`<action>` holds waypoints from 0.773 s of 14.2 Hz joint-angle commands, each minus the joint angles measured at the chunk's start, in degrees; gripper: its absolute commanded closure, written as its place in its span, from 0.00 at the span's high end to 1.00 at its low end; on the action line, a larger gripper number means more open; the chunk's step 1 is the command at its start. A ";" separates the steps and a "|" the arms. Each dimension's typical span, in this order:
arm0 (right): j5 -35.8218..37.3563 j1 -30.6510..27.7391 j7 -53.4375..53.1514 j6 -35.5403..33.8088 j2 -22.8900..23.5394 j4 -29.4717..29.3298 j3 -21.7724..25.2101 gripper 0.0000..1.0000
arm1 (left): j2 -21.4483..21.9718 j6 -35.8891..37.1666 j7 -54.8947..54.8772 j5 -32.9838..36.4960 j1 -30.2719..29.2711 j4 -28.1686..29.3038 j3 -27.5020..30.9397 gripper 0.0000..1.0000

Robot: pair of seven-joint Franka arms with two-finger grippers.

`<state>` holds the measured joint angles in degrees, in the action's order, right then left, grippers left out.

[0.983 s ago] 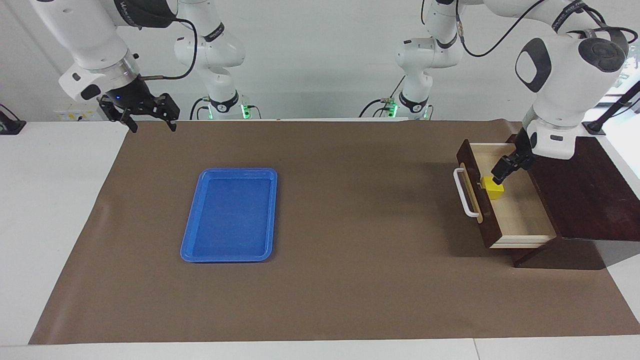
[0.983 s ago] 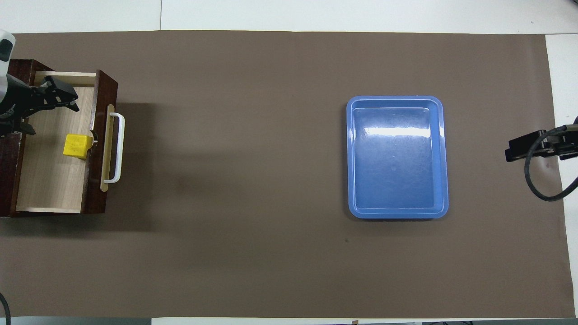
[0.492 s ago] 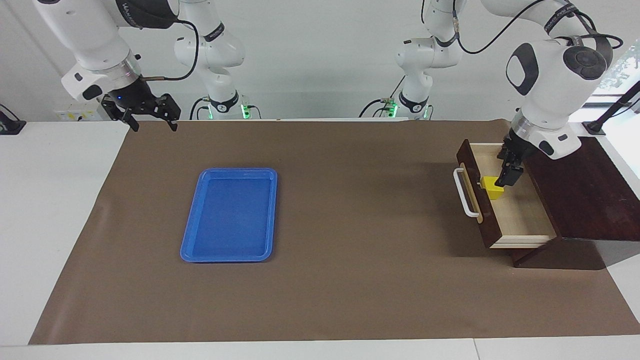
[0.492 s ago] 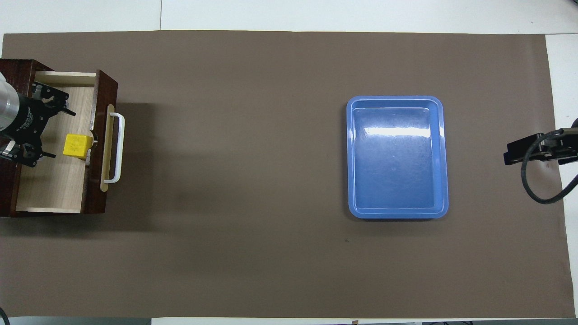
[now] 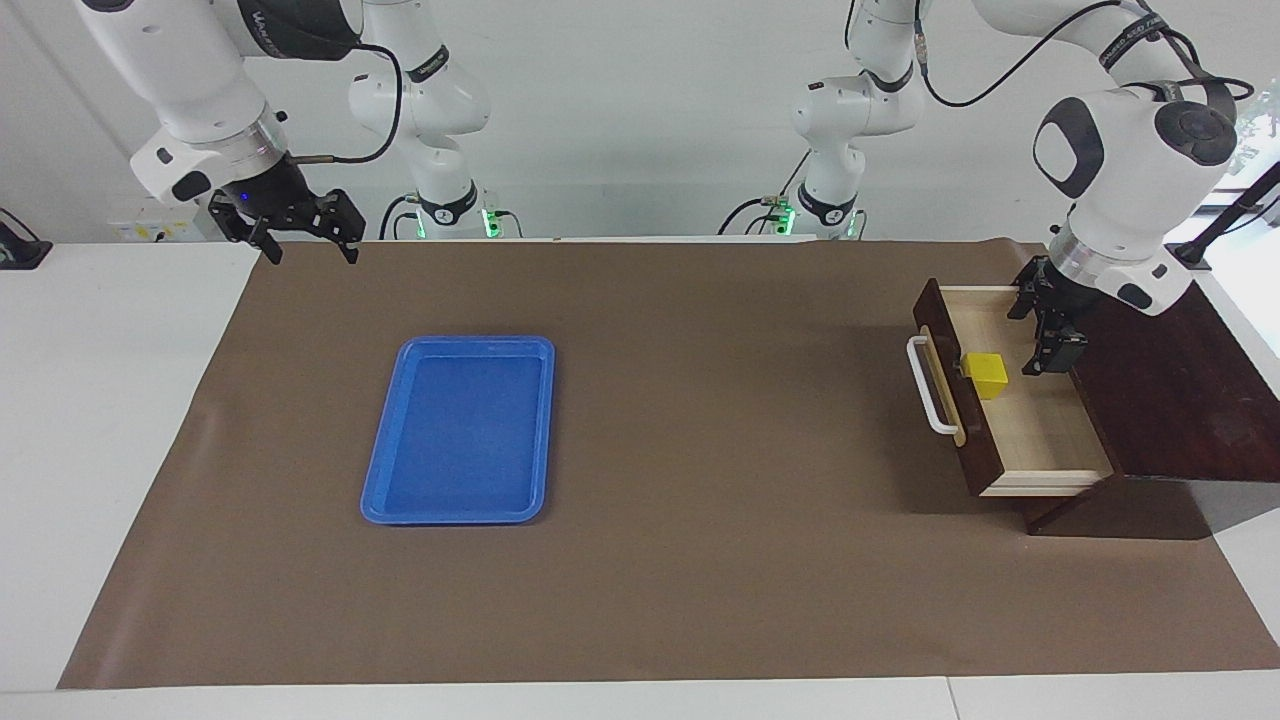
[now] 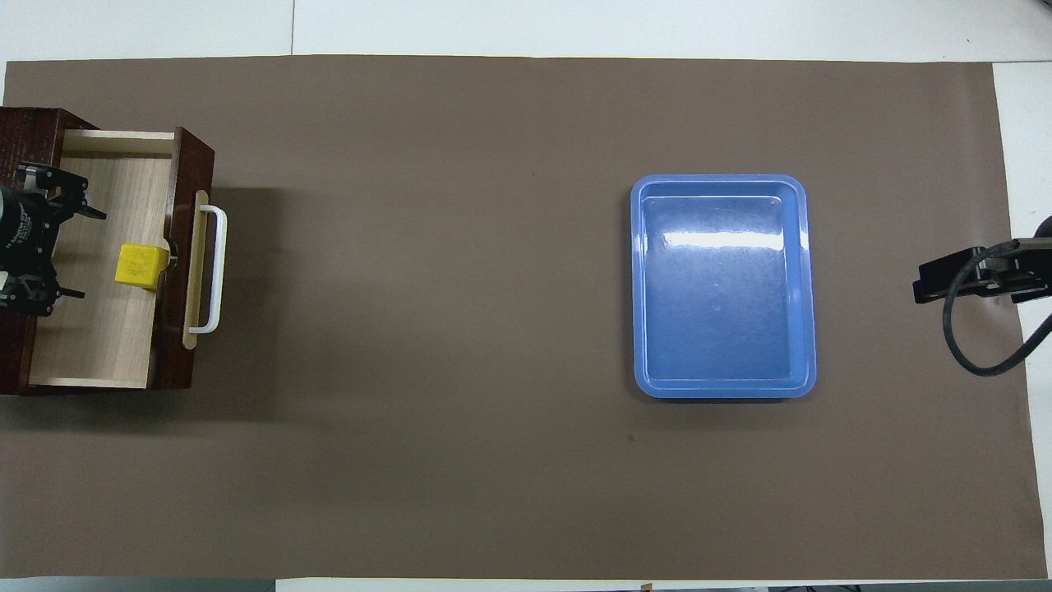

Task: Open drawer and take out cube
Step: 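Lower the left gripper into the drawer onto the yellow cube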

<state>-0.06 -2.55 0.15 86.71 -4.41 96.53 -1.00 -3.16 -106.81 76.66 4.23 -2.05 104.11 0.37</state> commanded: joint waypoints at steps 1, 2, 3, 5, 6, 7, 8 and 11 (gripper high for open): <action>0.94 0.00 -1.29 1.79 -2.10 3.05 -0.49 1.00 | -0.70 -2.08 1.30 -1.06 -0.50 1.71 -0.28 1.00; 0.94 0.09 -1.38 1.88 -2.18 3.23 -0.50 1.00 | -0.96 -2.69 1.91 -1.15 -1.02 1.71 -0.28 1.00; 0.94 0.09 -1.47 2.31 -2.27 3.66 -0.50 1.00 | -1.31 -3.05 2.79 -1.50 -1.11 1.63 -0.28 1.00; 0.94 0.09 -2.16 3.72 -2.27 5.50 -0.50 1.00 | -2.10 -4.19 3.93 -1.68 -1.11 1.71 -0.28 1.00; 0.94 0.18 -3.13 4.77 -2.36 6.56 -0.58 1.00 | -2.37 -4.71 4.11 -1.68 -1.20 1.71 -0.45 1.00; 0.94 0.18 -4.18 5.21 -2.62 7.35 -0.67 1.00 | -2.63 -5.42 4.11 -1.68 -1.20 1.71 -0.46 1.00; 0.94 0.18 -4.71 5.48 -2.80 8.40 -0.67 1.00 | -3.16 -5.86 4.03 -1.68 -1.20 1.71 -0.46 1.00; 0.94 0.18 -4.98 8.64 -4.82 12.88 -0.67 1.00 | -3.78 -6.22 4.20 -2.38 -1.20 2.24 -0.46 1.00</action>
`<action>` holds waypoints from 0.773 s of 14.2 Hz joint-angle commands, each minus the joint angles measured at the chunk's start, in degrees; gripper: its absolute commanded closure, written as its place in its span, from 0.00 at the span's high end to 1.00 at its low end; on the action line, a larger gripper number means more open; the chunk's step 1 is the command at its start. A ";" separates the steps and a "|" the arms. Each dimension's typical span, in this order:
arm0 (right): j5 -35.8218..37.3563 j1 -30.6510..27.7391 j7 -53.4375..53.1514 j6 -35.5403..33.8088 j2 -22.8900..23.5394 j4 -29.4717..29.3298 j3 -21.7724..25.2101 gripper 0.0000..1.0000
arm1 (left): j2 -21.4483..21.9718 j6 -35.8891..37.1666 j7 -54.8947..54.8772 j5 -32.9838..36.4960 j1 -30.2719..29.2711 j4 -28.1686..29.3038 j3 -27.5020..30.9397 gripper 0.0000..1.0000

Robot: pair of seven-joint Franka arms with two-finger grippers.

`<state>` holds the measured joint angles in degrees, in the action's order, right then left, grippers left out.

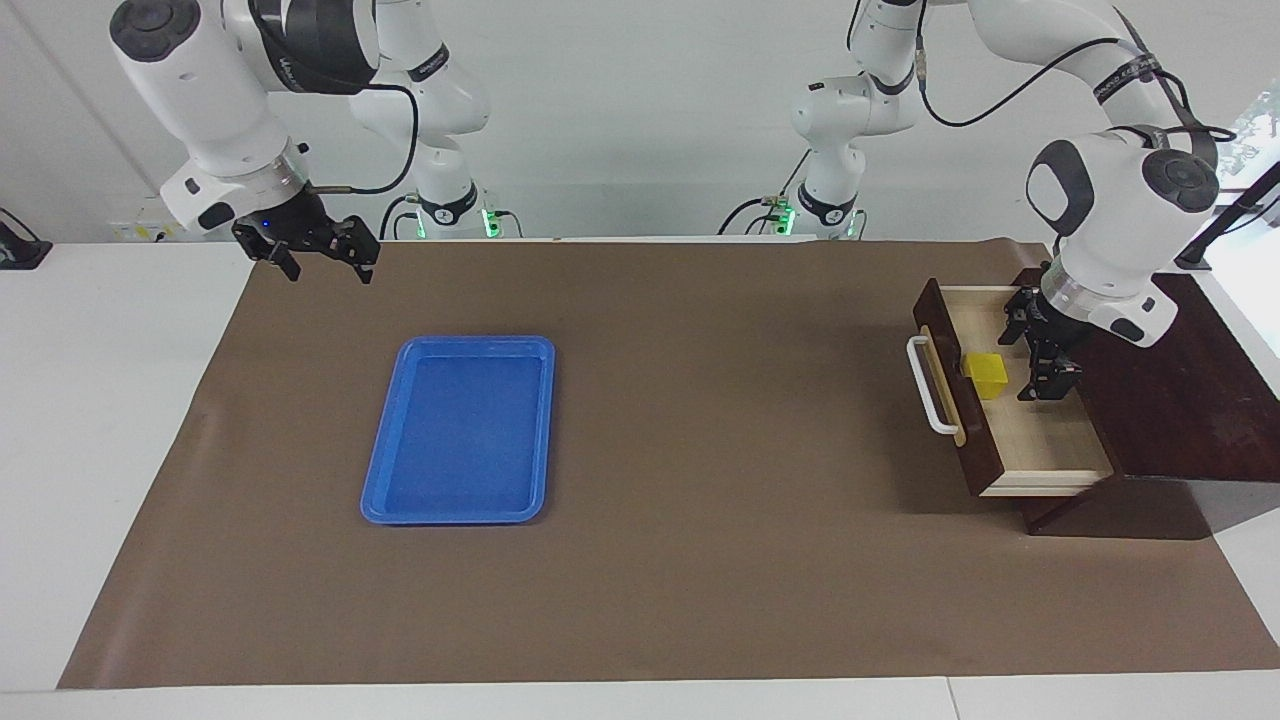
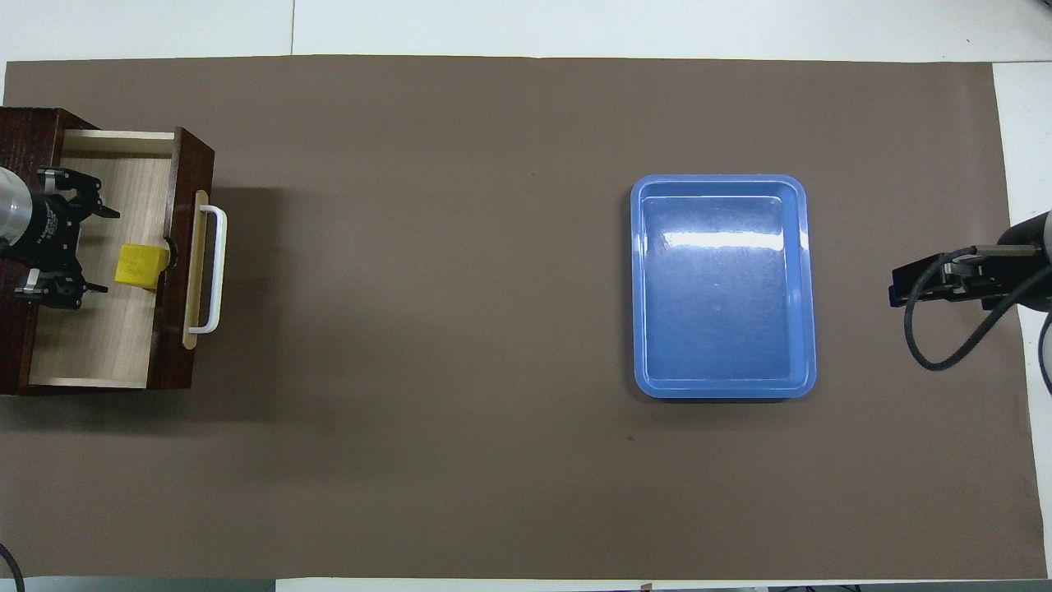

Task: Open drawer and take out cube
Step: 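Lower the left gripper into the drawer onto the yellow cube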

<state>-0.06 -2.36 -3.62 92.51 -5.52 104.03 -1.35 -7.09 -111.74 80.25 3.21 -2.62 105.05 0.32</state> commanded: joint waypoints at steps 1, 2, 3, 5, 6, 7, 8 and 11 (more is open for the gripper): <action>0.94 -0.02 -1.21 3.54 -4.41 6.70 -0.32 1.00 | 0.23 -1.02 0.96 -1.45 -0.55 1.38 -0.40 1.00; 0.94 -0.02 -1.21 3.46 -4.67 7.15 -0.32 1.00 | 0.32 -1.11 2.09 -1.45 -0.28 1.73 -0.40 1.00; 0.94 -0.02 -1.13 3.12 -4.68 7.07 -0.32 1.00 | 0.49 -1.19 2.54 -1.45 -0.02 2.00 -0.40 1.00; 0.85 -0.10 -1.04 2.94 -4.68 6.98 -0.32 1.00 | 0.76 -1.02 2.98 -1.45 0.25 2.87 -0.40 1.00; 0.94 -0.10 -0.95 2.85 -4.59 6.80 -0.32 1.00 | 0.84 -1.11 3.07 -1.45 0.33 3.05 -0.40 1.00; 0.94 -0.10 -0.95 2.94 -4.59 6.80 -0.32 1.00 | 0.93 -1.28 3.07 -1.45 0.42 3.32 -0.40 1.00; 0.94 -0.10 -0.95 2.94 -4.59 6.80 -0.32 1.00 | 1.11 -1.28 3.16 -1.45 0.42 3.58 -0.40 0.98; 0.94 -0.10 -0.86 2.85 -4.41 6.45 -0.32 1.00 | 1.11 -1.28 2.81 -1.45 0.51 3.67 -0.40 0.85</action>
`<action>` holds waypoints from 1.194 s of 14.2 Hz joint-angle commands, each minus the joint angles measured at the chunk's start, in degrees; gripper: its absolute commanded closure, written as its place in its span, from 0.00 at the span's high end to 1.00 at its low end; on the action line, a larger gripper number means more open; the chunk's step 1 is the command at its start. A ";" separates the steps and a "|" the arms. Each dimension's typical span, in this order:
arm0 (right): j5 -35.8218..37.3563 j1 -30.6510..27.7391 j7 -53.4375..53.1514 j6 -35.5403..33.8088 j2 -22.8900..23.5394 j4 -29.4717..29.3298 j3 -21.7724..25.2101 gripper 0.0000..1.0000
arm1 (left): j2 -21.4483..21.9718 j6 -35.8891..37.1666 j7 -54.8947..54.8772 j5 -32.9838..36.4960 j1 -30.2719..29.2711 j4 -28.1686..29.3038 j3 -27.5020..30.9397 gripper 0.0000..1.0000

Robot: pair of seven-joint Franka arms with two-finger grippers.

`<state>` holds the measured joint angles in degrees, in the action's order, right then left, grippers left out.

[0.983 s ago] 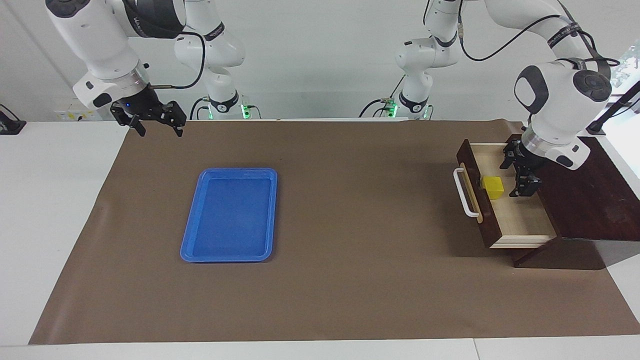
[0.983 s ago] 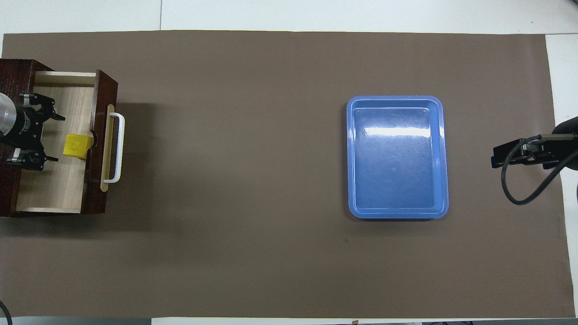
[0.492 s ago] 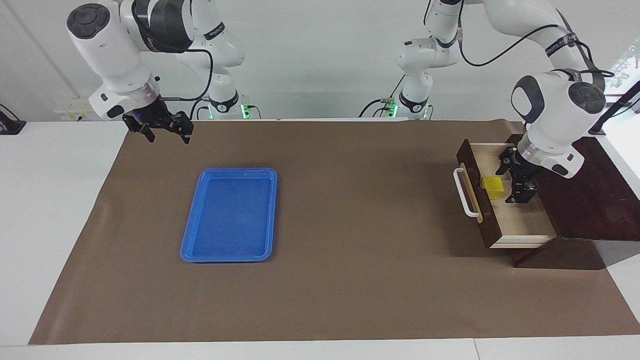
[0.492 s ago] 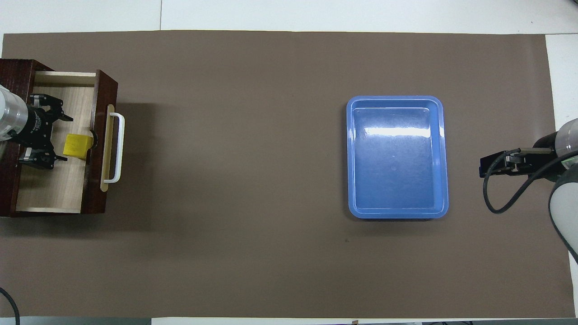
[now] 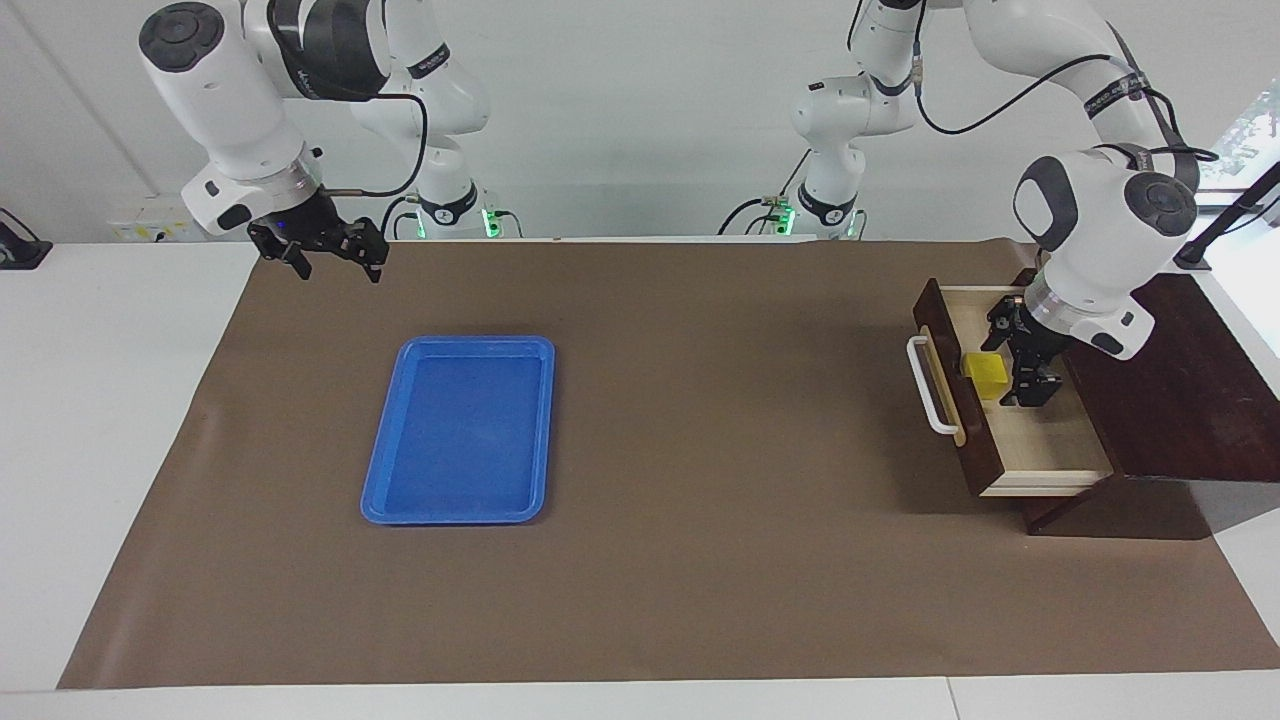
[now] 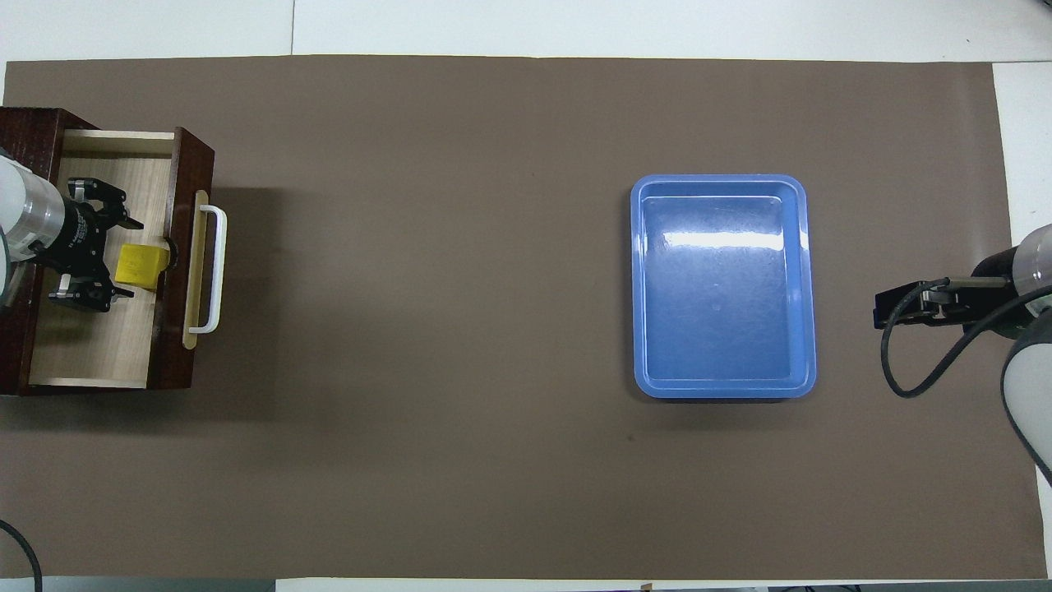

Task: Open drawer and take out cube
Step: 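Lower the left gripper into the drawer onto the yellow cube, then lift the yellow cube with the left gripper while the right gripper approaches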

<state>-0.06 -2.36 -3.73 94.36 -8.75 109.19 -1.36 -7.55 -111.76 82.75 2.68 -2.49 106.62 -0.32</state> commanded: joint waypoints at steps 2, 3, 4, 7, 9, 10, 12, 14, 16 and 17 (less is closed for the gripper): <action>0.67 -0.02 -0.83 1.18 -1.10 1.20 -0.40 1.00 | 1.57 -1.17 -0.13 -0.92 0.30 2.10 0.23 0.57; 0.15 -0.10 -1.01 1.26 -1.01 1.03 -1.10 1.00 | 1.57 -1.09 -0.14 -0.84 0.38 2.10 0.23 0.33; -0.03 -0.10 -1.27 1.44 -1.01 0.85 -1.19 1.00 | 1.57 -1.09 -0.14 -0.84 0.39 2.01 0.23 0.14; -0.20 -0.10 -6.01 1.53 -1.01 0.85 -3.12 1.00 | 1.57 -1.00 0.13 -0.84 0.39 1.22 0.14 0.00; -2.13 -0.10 -10.39 1.53 -1.10 0.85 -4.53 1.00 | 1.40 0.05 0.13 -0.92 0.30 -1.83 0.05 0.00; -3.71 -0.10 -12.85 1.53 -1.18 0.85 -4.79 1.00 | 0.79 2.49 0.21 -1.19 0.38 -4.90 0.05 0.00; -6.26 -0.10 -16.99 1.53 -1.36 1.03 -5.93 1.00 | 0.43 8.46 0.39 -3.55 0.39 -11.84 0.05 0.00; -8.63 -0.02 -22.69 1.35 -1.36 1.03 -7.34 1.00 | -1.31 15.66 0.92 -5.83 1.26 -19.13 -0.21 0.00; -10.92 -0.02 -31.29 1.88 -1.10 1.03 -9.71 1.00 | -2.81 18.86 4.49 -5.68 6.34 -22.94 -0.04 0.00; -12.15 -0.02 -35.25 2.49 -0.92 1.03 -11.46 1.00 | -2.82 18.34 7.65 -4.63 8.36 -22.86 -0.03 0.00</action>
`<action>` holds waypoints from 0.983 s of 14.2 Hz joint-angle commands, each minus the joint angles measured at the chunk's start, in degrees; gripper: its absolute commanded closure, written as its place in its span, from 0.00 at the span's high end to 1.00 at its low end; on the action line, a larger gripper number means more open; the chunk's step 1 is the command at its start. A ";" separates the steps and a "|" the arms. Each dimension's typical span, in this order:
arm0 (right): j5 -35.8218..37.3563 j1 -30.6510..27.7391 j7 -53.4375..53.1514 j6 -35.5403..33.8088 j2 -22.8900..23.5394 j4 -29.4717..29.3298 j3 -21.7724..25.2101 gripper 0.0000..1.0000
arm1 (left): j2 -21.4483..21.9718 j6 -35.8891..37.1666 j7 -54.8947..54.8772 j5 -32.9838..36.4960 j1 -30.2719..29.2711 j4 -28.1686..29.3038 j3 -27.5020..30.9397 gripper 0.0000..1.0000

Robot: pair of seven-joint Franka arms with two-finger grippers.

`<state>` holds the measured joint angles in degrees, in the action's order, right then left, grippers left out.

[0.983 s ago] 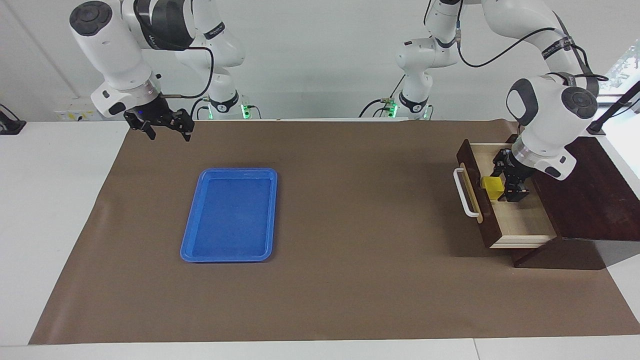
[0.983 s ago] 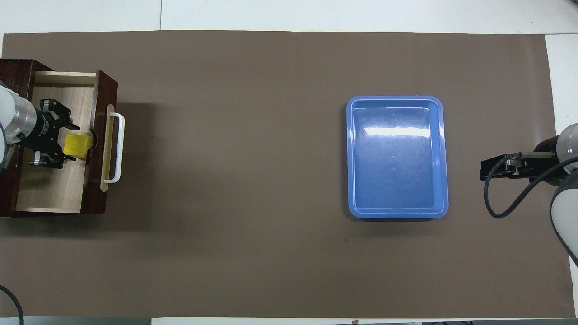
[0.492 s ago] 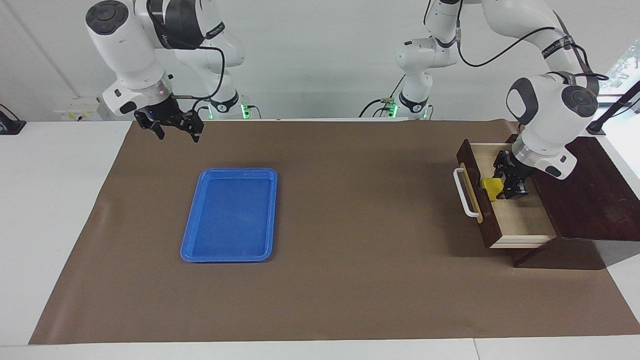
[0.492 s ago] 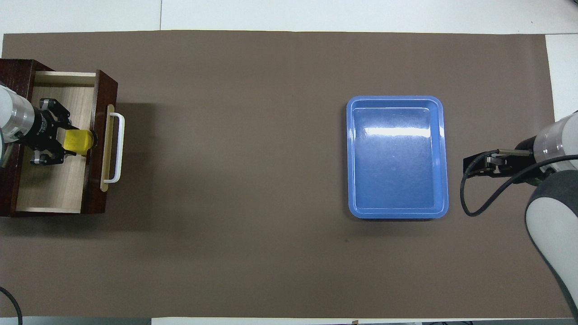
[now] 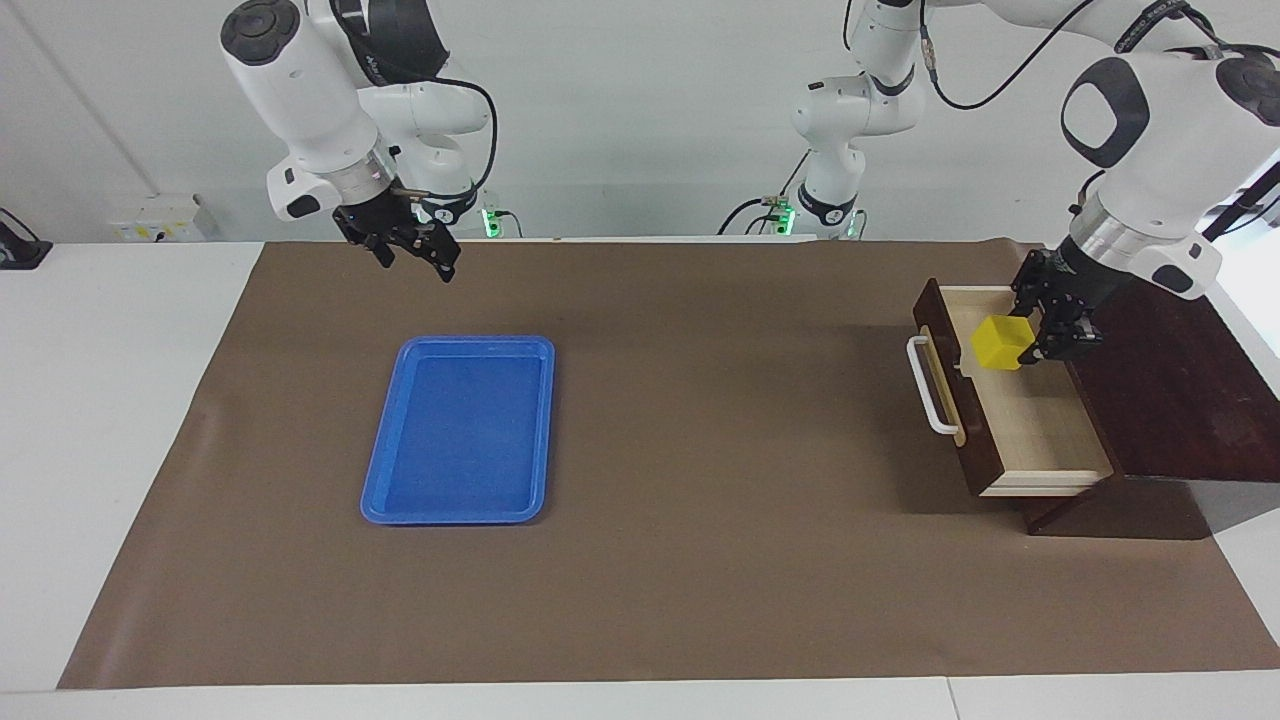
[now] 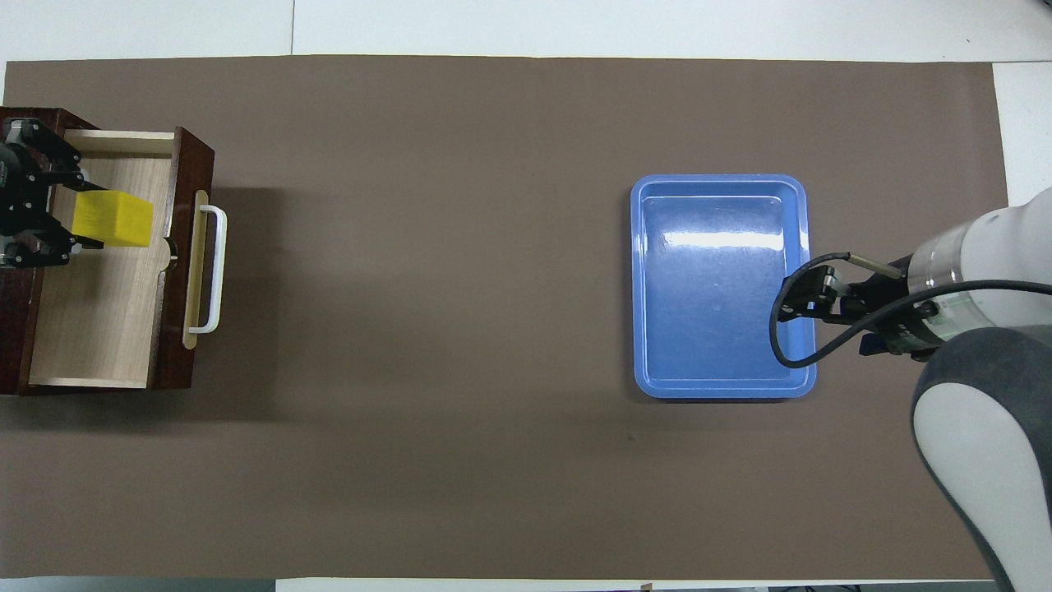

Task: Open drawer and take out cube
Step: 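Lift the yellow cube with the left gripper while the right gripper approaches, then carry the cube toward the right gripper while the right gripper reaches it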

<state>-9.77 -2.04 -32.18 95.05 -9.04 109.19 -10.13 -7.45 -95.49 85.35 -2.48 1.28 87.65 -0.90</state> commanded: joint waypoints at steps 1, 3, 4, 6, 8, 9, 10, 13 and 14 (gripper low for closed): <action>-3.75 -0.33 -10.49 2.33 -0.19 1.02 -3.65 1.00 | -2.83 1.63 7.70 2.64 7.48 -3.63 0.55 0.00; -6.57 -0.33 -19.02 5.31 1.74 1.02 -6.38 1.00 | -3.27 1.71 14.63 5.20 13.46 -3.19 0.55 0.00; -8.32 -0.33 -22.71 6.80 2.79 0.94 -7.78 1.00 | -4.23 2.23 17.62 5.99 16.09 -3.36 0.55 0.00; -12.45 -0.25 -30.44 10.92 5.34 0.85 -10.07 1.00 | -5.11 2.33 23.34 6.00 19.80 -3.62 0.55 0.00; -16.06 2.54 -37.48 15.93 8.67 0.76 -11.31 1.00 | -6.00 2.50 27.92 5.39 21.65 -4.06 0.47 0.00; -17.72 4.39 -41.69 19.26 10.34 0.67 -11.31 1.00 | -6.09 2.50 28.98 4.69 22.27 -4.06 0.46 0.00; -18.96 6.24 -45.04 22.52 11.93 0.59 -11.40 1.00 | -6.09 2.85 29.69 4.16 22.97 -4.15 0.55 0.00; -25.88 11.26 -51.47 35.34 17.20 0.41 -11.40 1.00 | -6.26 2.85 30.75 3.37 23.33 -4.68 0.46 0.00; -28.96 11.44 -51.58 37.30 17.91 0.41 -11.40 1.00 | -6.26 2.85 30.84 3.01 23.33 -4.85 0.46 0.00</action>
<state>-33.62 9.16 -81.92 128.01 6.65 110.06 -21.33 -12.75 -94.68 115.22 1.71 23.79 85.30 -1.32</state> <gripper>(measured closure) 0.000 0.454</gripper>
